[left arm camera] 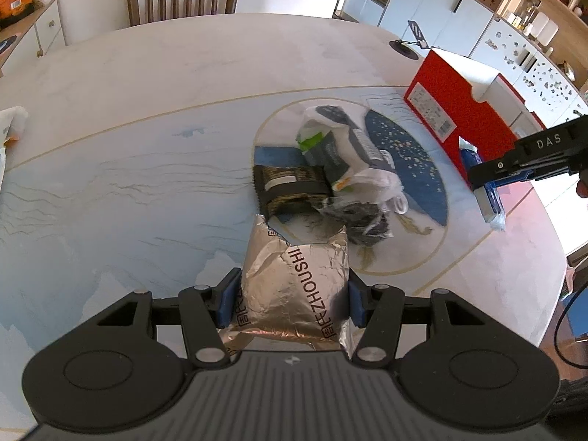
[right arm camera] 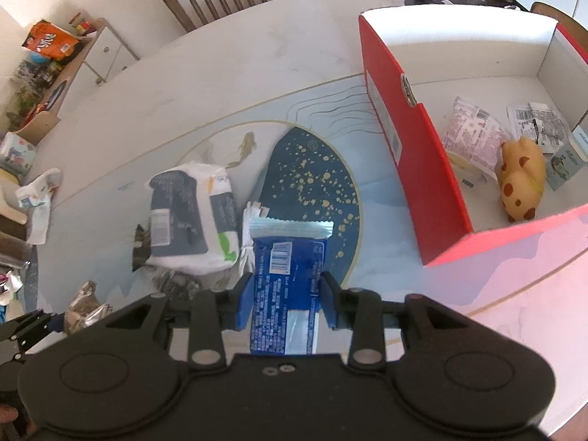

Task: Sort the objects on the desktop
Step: 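Lift the silver bag and blue wafer bar and carry both over the shoebox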

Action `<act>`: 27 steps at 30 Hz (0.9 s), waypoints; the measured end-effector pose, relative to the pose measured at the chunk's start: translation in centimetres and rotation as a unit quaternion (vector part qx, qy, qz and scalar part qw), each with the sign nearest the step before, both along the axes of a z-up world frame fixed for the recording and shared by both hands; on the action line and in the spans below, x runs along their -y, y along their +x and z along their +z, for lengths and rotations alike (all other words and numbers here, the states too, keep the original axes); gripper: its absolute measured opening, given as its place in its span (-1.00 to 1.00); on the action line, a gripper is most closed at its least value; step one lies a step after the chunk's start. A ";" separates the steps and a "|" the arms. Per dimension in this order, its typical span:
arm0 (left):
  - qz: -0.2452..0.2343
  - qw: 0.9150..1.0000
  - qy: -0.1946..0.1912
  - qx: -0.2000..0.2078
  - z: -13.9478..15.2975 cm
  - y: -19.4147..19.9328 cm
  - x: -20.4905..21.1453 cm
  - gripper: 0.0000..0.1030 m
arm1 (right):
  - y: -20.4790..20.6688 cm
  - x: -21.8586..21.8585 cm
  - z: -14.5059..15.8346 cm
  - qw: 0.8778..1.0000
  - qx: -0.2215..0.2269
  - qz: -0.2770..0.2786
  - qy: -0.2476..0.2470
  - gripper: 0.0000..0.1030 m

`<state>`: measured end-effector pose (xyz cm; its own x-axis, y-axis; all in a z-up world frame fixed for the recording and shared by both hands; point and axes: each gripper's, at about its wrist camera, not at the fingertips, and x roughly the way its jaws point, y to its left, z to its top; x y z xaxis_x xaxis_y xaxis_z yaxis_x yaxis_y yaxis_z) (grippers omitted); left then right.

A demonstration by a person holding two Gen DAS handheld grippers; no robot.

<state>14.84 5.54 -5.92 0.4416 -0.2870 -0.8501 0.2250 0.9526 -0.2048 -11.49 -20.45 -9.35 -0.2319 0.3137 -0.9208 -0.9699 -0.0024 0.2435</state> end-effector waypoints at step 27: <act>-0.058 0.997 -0.014 0.042 5.7 0.6 7.2 0.08 | 5.4 2.9 6.8 0.998 -0.028 0.012 0.052 -0.30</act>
